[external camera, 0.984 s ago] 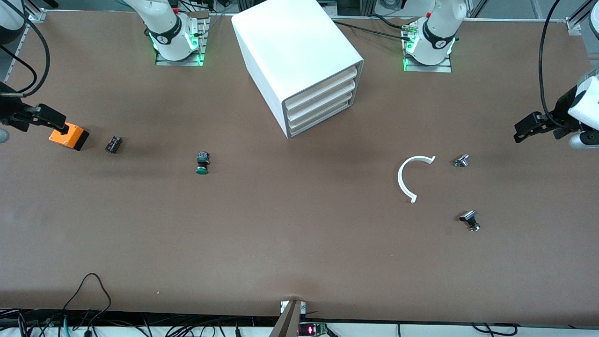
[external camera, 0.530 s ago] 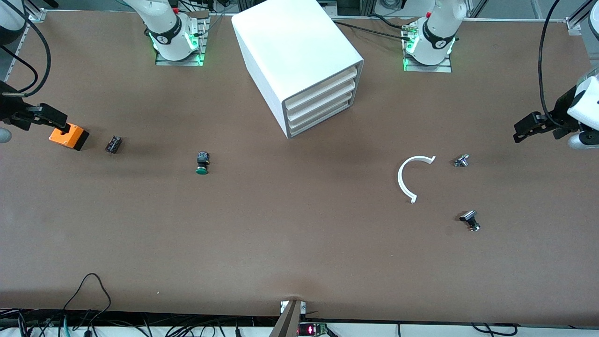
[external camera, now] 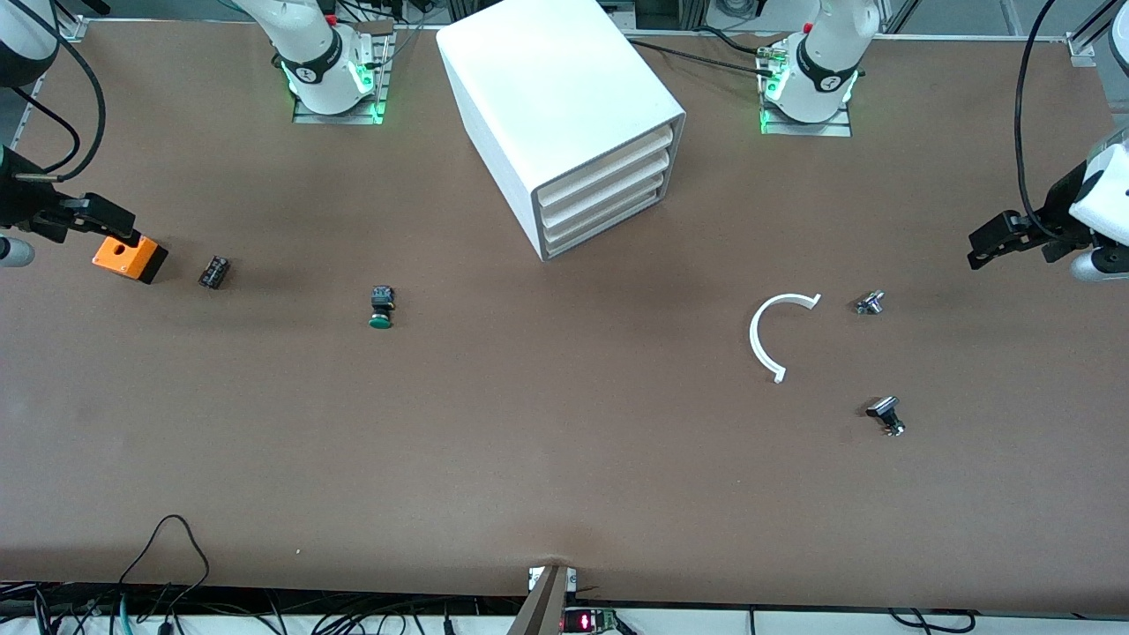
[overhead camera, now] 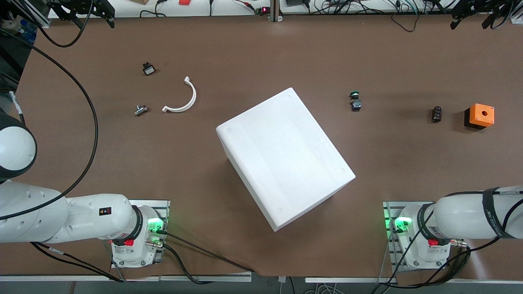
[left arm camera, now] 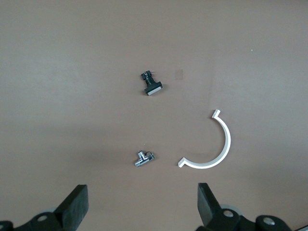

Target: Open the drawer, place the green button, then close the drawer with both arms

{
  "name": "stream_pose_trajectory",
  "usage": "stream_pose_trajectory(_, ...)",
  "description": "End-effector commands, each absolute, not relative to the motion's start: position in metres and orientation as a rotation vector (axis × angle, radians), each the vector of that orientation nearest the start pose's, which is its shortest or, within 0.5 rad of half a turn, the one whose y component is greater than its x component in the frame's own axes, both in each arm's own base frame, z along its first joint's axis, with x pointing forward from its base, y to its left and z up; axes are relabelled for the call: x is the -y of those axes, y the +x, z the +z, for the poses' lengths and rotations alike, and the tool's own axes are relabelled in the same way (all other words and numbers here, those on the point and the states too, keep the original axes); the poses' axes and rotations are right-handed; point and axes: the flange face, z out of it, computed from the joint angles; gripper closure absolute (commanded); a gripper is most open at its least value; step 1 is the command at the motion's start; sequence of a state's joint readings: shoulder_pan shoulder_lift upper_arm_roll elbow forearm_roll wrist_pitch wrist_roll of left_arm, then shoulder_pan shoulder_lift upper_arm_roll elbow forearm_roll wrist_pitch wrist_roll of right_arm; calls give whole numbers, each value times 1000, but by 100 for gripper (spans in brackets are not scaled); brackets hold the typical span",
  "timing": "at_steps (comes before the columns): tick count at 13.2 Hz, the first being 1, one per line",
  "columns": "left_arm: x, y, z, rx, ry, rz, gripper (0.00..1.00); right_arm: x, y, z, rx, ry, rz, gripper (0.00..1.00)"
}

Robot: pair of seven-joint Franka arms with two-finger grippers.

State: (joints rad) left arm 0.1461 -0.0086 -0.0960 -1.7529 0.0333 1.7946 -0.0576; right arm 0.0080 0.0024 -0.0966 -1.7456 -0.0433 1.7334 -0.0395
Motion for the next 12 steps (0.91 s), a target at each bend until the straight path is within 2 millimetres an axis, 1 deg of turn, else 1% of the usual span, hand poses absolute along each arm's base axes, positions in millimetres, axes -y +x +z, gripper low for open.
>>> stream_pose_trajectory(1, -31, 560, 569, 148, -3081, -67, 0, 52, 535, 549, -84, -3159, -63, 0)
stream_pose_trajectory(2, -31, 560, 569, 148, -3081, -71, 0, 52, 529, 547, -84, -3157, -73, 0)
stream_pose_trajectory(4, -31, 560, 570, 148, -3081, -71, 0, 52, 532, 548, -83, -3159, -104, 0)
stream_pose_trajectory(10, -31, 560, 570, 148, -3081, -71, 0, 52, 530, 548, -81, -3159, -78, 0)
stream_pose_trajectory(12, -31, 560, 569, 148, -3081, -69, 0, 51, 532, 544, -79, -3158, -73, 0)
